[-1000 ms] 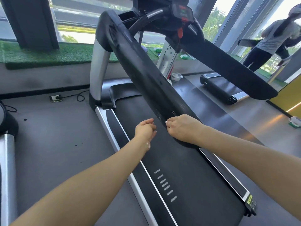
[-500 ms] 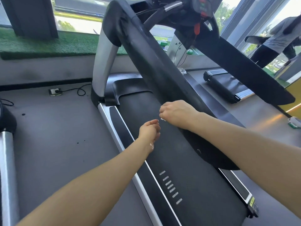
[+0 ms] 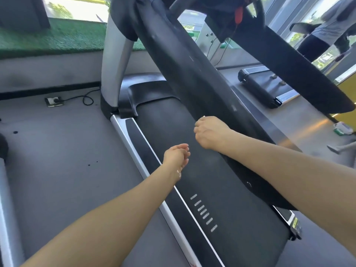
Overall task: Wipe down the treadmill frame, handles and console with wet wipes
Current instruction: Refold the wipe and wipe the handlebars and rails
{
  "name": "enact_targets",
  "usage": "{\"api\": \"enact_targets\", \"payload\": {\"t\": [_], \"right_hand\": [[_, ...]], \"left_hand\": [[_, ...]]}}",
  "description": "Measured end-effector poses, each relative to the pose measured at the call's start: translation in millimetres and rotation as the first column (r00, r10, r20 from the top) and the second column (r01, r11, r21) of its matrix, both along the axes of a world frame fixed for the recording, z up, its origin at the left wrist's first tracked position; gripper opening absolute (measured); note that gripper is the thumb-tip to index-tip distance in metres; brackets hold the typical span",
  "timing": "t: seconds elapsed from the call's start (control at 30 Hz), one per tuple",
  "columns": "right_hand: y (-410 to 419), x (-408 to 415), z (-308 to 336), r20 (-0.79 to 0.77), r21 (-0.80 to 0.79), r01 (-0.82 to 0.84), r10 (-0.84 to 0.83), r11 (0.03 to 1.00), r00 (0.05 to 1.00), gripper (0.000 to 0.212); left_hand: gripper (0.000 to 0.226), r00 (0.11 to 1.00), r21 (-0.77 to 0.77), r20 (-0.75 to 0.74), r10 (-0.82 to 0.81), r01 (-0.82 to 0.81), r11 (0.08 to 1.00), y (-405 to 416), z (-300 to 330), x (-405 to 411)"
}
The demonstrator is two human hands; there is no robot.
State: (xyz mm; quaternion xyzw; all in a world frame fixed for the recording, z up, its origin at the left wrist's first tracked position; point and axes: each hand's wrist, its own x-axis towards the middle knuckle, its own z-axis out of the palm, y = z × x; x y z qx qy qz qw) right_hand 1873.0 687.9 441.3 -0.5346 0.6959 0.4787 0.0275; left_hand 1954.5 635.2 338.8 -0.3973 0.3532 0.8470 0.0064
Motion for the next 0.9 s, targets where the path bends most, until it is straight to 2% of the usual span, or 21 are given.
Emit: {"api": "enact_targets", "payload": {"t": [0.37, 0.8, 0.9], "right_hand": [[85.9, 37.9, 6.1, 0.106, 0.047, 0.029, -0.034, 0.998, 0.994, 0.032], [163.9, 79.6, 23.2, 0.093, -0.027, 0.01, -0.008, 1.0, 0.996, 0.032], [165.1, 83.0, 26.3, 0.082, -0.004, 0.049, -0.049, 0.999, 0.995, 0.024]], "left_hand": [[0.03, 1.0, -0.039, -0.006, 0.014, -0.014, 0.999, 46.1, 24.7, 20.4], [0.026, 0.999, -0.071, -0.04, 0.02, -0.023, 0.997, 106.4, 48.6, 49.3], [0.026, 0.999, -0.087, -0.042, 0.019, -0.022, 0.996, 102.3, 50.1, 51.2]]}}
